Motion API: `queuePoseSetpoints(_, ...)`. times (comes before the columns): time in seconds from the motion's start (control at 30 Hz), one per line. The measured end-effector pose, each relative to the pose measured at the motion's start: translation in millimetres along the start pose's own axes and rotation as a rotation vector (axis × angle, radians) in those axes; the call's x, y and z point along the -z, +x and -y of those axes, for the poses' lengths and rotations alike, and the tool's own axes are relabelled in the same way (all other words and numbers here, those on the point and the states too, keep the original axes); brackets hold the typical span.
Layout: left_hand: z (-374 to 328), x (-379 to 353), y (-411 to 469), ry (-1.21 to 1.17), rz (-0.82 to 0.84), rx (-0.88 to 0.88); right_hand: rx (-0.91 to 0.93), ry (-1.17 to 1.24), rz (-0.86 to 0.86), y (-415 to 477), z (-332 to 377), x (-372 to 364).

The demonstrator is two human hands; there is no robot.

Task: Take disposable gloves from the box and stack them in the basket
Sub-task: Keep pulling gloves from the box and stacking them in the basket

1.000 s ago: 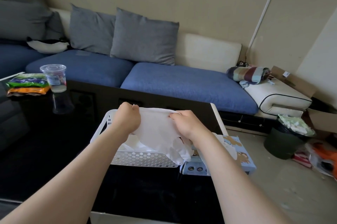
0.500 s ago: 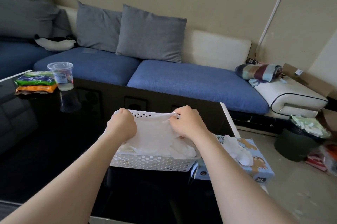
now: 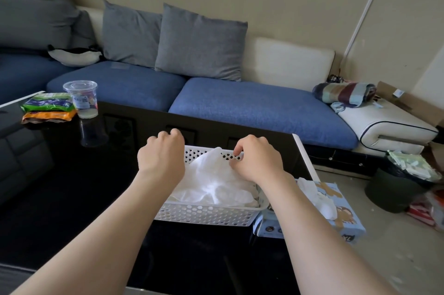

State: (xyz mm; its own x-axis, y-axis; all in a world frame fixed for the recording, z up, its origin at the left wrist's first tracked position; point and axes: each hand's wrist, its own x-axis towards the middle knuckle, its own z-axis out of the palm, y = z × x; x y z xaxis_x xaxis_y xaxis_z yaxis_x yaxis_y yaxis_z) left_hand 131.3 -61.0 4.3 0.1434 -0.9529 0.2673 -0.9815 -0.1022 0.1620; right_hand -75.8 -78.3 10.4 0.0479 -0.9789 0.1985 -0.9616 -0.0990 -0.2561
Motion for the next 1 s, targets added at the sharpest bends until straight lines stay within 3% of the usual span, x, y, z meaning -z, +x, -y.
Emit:
queuePoseSetpoints(0.1, -3.8, -2.6, -0.5, -0.136, 0.103, -0.145, -0.012, 0.048, 0.002, -2.8, -3.6, 5.0)
queuePoseSetpoints(0.23, -9.7, -7.2, -5.9, -0.214, 0.53, -0.265, 0.007, 0.188, 0.072, -10.4, -9.1, 12.2)
queuePoseSetpoints(0.43, -13.0, -11.7, -11.8, -0.104, 0.757, -0.268, 0.102, 0.181, 0.444, -24.4, -4.0, 25.5)
queuePoseSetpoints(0.53, -13.0, -11.3, -11.3, -0.085, 0.778, -0.245, 0.119, 0.082, 0.558, -26.8, -5.5, 28.0)
queuePoseSetpoints(0.77, -23.4, -13.8, -7.1, -0.092, 0.703, -0.216, 0.156, 0.051, 0.505, -30.9, -7.9, 20.3)
queuePoseSetpoints(1.0, -48.0, -8.2, -12.7, -0.235, 0.379, -0.382, 0.008, 0.3, 0.208, -37.4, -25.3, 41.1)
